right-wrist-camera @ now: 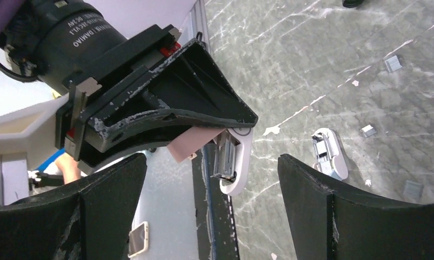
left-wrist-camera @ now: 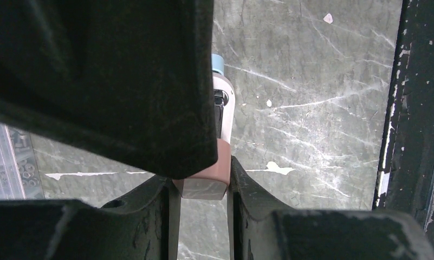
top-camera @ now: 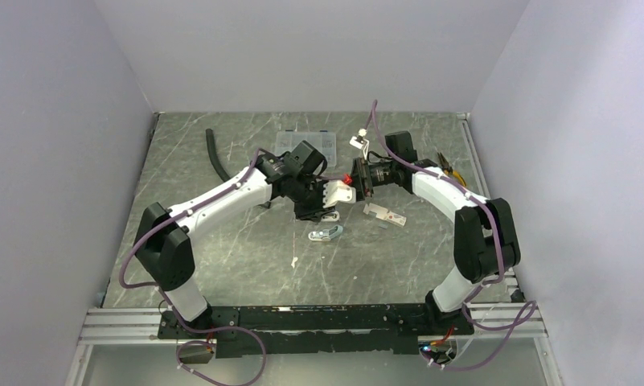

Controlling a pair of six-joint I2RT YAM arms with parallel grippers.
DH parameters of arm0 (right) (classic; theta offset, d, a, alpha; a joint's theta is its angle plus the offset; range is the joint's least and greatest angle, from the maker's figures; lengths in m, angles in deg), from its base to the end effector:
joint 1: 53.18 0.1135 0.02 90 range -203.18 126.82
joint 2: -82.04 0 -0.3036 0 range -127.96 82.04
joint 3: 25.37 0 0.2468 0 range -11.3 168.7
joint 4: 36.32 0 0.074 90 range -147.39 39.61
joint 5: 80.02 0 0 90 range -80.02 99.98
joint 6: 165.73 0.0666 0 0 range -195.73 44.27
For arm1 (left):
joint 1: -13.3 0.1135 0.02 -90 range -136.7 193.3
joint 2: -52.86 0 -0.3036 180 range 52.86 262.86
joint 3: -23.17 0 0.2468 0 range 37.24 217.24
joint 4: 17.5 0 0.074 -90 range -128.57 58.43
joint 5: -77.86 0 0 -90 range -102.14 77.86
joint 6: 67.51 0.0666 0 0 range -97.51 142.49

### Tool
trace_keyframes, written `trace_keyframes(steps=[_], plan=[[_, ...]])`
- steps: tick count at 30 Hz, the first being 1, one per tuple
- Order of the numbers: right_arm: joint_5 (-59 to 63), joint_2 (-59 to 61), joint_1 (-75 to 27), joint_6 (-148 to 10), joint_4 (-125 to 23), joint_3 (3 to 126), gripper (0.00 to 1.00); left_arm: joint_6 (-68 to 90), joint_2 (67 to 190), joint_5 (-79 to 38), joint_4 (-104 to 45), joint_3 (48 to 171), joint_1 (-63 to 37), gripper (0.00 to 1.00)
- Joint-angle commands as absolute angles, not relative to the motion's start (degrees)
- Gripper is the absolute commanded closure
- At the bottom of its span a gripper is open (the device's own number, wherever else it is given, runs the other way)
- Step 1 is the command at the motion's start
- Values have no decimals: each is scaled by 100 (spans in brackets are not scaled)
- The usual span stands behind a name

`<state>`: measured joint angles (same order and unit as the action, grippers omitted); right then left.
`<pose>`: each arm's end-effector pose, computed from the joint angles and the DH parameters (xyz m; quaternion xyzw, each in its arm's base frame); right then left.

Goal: Load the staples into the stapler
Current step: Close the stapler at the center of the board.

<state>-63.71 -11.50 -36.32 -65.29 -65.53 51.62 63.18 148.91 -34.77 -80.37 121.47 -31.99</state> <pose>0.3068 0.1598 0.2798 -0.2670 0.7276 0.6109 0.1617 0.2386 -0.2775 0.3070 0.6832 0.6599 -0.1996 0.2408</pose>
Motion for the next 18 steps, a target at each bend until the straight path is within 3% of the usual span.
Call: trace_keyframes(steps=[1,18], plan=[[-6625,-1191,-3626,-6009,-5898,5102,5,6214,14902,-3624,-7944,12299,-3187,97],[-6707,-1637,-3412,-5475,-5447,5094,11,5930,15012,-3171,-7571,12331,-3185,97]])
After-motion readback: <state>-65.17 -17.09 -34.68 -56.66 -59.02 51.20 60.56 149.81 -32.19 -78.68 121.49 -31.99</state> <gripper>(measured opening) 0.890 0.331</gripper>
